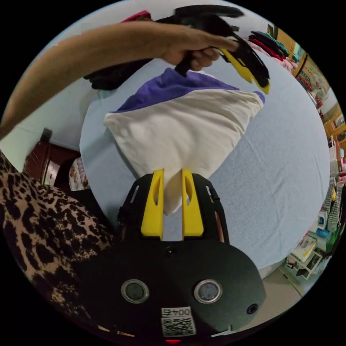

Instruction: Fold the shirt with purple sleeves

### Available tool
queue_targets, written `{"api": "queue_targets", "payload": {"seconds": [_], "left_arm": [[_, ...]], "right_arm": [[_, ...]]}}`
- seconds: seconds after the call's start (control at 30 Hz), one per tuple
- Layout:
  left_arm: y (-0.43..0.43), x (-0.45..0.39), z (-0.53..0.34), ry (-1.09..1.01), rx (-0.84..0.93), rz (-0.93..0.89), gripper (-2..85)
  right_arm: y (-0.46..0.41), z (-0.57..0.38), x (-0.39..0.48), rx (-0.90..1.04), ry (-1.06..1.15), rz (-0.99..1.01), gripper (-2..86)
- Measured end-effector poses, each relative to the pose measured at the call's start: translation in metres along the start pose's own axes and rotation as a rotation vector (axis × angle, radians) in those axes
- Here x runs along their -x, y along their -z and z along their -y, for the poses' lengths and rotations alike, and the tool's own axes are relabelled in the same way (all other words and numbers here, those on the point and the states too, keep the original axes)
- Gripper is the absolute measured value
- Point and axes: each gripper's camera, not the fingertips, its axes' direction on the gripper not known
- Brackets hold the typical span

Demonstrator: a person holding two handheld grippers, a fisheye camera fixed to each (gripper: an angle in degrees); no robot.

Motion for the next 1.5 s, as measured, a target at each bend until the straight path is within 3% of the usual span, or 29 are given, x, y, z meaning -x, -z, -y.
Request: {"api": "queue_targets", "payload": {"seconds": [0.17, 0.5, 0.7, 0.9, 0.97, 1.07, 1.27, 1.5], "left_arm": [[-0.050, -0.015, 0.039, -0.095, 0.203, -0.038, 9.4], [-0.048, -0.016, 0.056, -0.089, 0.163, 0.151, 2.0], [-0.063, 0.021, 0.060, 0.002, 0.152, 0.176, 2.3], [-0.052, 0.061, 0.036, 0.156, 0.055, -0.037, 6.2], [-0.029, 0.084, 0.020, 0.259, -0.052, -0.183, 8.5], [0.021, 0.098, -0.008, 0.280, -0.184, -0.240, 9.1], [0.108, 0.097, -0.136, 0.250, -0.240, -0.040, 7.7], [0.109, 0.093, -0.292, 0.402, -0.118, 0.112, 7.1]], "right_arm": [[-0.029, 0.004, -0.004, 0.025, -0.005, 0.000, 8.2], [-0.071, 0.013, -0.014, 0.075, -0.018, 0.029, 8.2], [-0.101, 0.017, 0.006, 0.074, -0.006, -0.118, 8.2], [-0.124, 0.018, -0.002, 0.066, -0.020, -0.110, 8.1], [-0.132, 0.021, -0.007, 0.073, -0.027, -0.099, 8.1], [-0.144, 0.027, -0.009, 0.090, -0.022, -0.110, 8.1], [-0.166, 0.048, -0.010, 0.179, -0.030, -0.153, 8.2], [-0.190, 0.056, -0.006, 0.207, -0.019, -0.245, 8.2]]}}
